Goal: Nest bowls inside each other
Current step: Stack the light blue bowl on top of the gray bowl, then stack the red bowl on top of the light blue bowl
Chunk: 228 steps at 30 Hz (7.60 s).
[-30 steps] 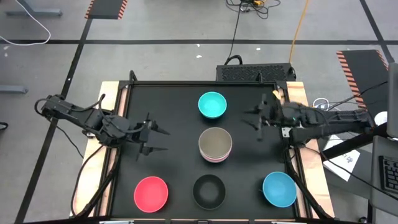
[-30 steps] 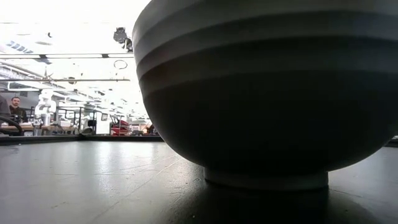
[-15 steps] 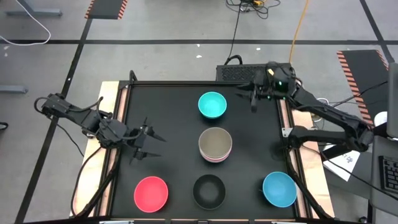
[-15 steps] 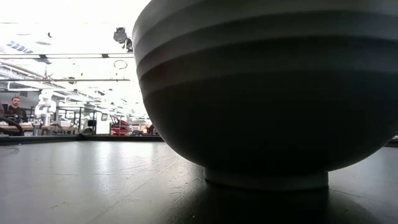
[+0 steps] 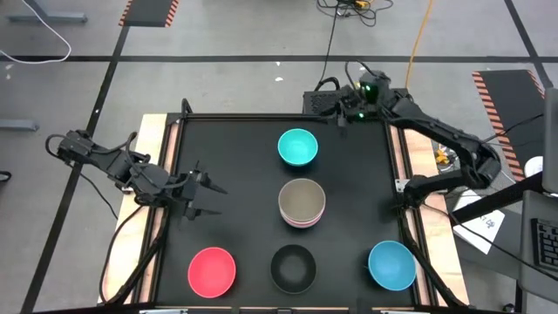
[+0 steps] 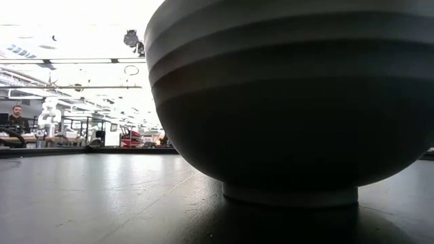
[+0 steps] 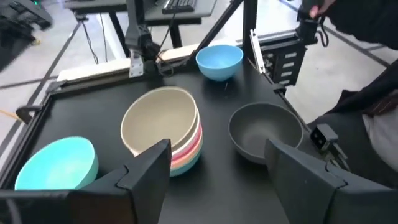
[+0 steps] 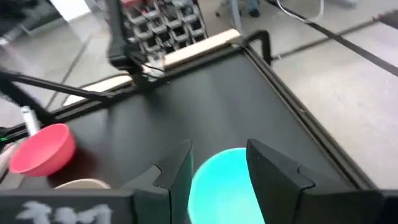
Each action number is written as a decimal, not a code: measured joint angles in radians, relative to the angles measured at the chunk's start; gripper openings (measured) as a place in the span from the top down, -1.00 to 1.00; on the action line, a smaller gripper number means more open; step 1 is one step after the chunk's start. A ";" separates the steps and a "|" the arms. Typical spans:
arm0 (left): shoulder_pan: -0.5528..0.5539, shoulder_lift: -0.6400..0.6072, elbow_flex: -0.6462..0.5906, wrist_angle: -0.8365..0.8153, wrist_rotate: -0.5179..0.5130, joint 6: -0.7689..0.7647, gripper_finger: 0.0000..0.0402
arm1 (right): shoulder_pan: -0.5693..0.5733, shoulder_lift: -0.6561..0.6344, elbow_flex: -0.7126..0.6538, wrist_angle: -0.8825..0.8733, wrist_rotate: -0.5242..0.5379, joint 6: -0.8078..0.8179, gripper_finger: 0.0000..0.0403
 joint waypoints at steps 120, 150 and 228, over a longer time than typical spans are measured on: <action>-0.042 -0.074 0.002 -0.193 -0.112 -0.144 -0.28 | 0.113 0.756 0.939 -0.971 0.299 -0.389 0.99; -0.041 -0.074 0.001 -0.180 -0.138 -0.088 -0.28 | 0.502 0.718 1.024 -1.299 0.410 -0.122 1.00; -0.041 -0.073 -0.047 -0.207 -0.103 -0.096 -0.28 | 0.723 0.338 0.674 -0.877 0.629 0.119 -0.06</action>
